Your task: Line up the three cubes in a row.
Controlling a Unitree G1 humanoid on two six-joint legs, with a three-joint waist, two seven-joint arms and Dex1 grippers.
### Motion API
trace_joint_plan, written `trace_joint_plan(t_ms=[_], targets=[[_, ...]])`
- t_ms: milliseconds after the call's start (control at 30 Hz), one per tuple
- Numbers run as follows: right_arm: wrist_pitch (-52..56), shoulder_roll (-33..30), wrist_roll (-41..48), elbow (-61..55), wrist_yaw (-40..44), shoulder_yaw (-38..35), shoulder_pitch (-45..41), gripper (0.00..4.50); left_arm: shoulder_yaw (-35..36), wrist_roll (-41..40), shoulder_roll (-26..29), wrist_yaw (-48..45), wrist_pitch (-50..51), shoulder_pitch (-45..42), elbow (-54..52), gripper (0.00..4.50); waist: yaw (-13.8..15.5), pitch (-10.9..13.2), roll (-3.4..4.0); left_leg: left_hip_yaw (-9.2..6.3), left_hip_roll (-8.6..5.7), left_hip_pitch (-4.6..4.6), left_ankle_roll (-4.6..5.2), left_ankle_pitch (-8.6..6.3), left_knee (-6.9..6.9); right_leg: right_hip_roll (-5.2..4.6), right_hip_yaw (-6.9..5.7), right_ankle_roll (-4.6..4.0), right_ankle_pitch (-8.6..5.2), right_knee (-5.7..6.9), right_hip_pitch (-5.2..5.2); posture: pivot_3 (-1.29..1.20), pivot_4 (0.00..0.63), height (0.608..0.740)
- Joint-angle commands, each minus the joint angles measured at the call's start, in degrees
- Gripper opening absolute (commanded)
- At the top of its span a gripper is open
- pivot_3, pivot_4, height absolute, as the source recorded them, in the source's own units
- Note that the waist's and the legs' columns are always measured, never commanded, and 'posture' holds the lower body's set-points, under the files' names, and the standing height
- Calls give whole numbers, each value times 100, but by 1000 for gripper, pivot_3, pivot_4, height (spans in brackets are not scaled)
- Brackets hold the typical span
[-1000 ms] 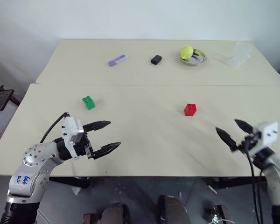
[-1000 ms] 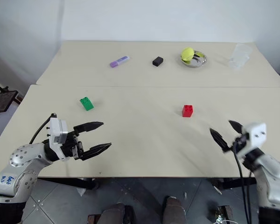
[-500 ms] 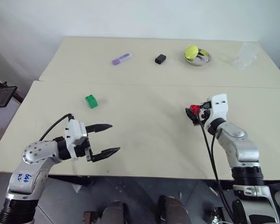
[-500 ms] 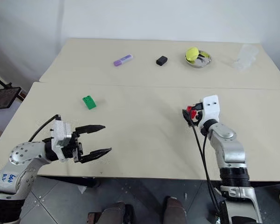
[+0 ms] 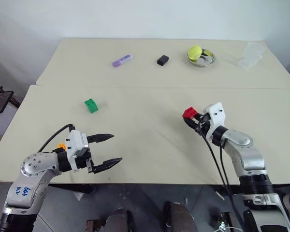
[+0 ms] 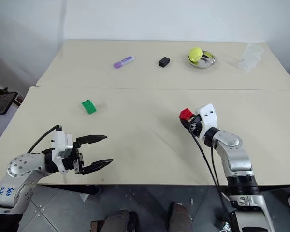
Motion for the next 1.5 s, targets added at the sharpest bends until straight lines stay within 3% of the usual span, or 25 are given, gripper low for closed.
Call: trace_joint_plan(t_ms=[33, 200, 400, 600, 700, 967, 1100, 1300, 1500], targets=[[-895, -361, 212, 547, 2128, 395, -340, 1480, 68, -20, -18, 39, -104, 111, -249, 4500, 0, 1, -1, 0, 1, 1, 0, 0, 0, 0, 0, 0, 0, -1, 1, 0, 150, 740], [-1239, -464, -75, 1954, 3360, 795, -1089, 1480, 93, -49, 8, 94, -33, 216, -382, 4500, 1, 1, -2, 1, 1, 4, 0, 1, 4, 0, 0, 0, 0, 4, 4, 0, 150, 740], [-2129, -157, -632, 3615, 3509, 959, -1890, 1480, 321, -172, 24, 237, 112, 451, -589, 4500, -17, 1, -2, 2, 2, 5, -2, 2, 4, 1, -1, 0, 0, 6, 3, 0, 150, 740], [-2530, 0, -717, 4232, 3647, 830, -2167, 3519, 621, -229, 26, 370, 158, 593, -672, 4500, -19, 1, -2, 2, 3, 15, -6, 5, 8, 1, 1, -1, 0, 15, 10, 0, 150, 740], [-2678, -148, -600, 4117, 3771, 696, -2154, 4487, 1185, -374, -71, 544, 40, 763, -694, 4500, -19, 1, -2, 0, 5, 13, -6, 5, 17, 1, 1, -1, 0, 16, 13, 0, 150, 740], [-1567, -704, 1123, 1984, 4162, 64, -1378, 4487, 3625, -1155, -238, 894, 179, 1672, -138, 4500, -10, 3, -2, -8, 9, 11, -6, 1, 16, 0, -3, -2, -1, 11, 12, 0, 150, 740], [-743, -172, 2131, 623, 3192, -575, -712, 4487, 4403, -1112, -673, 1003, -64, 2359, 823, 4500, -42, 2, -3, -6, 14, 21, -9, -2, 6, 5, 0, -5, -2, 11, 10, 0, 150, 740], [-980, 181, 1946, -107, 2723, -693, -215, 4487, 4095, -1033, -601, 847, -147, 2149, 1289, 4500, 146, 0, -23, -4, 12, 10, -5, -5, 25, 3, 2, -13, -1, 16, 7, 0, 150, 740], [-1237, -6, 1708, -364, 2733, -772, 52, 4487, 2747, -603, 331, 355, -134, 247, 2181, 4500, 278, -5, -34, -1, 14, 3, -6, -6, 48, 3, 0, -26, 3, 32, 5, 0, 150, 740]])
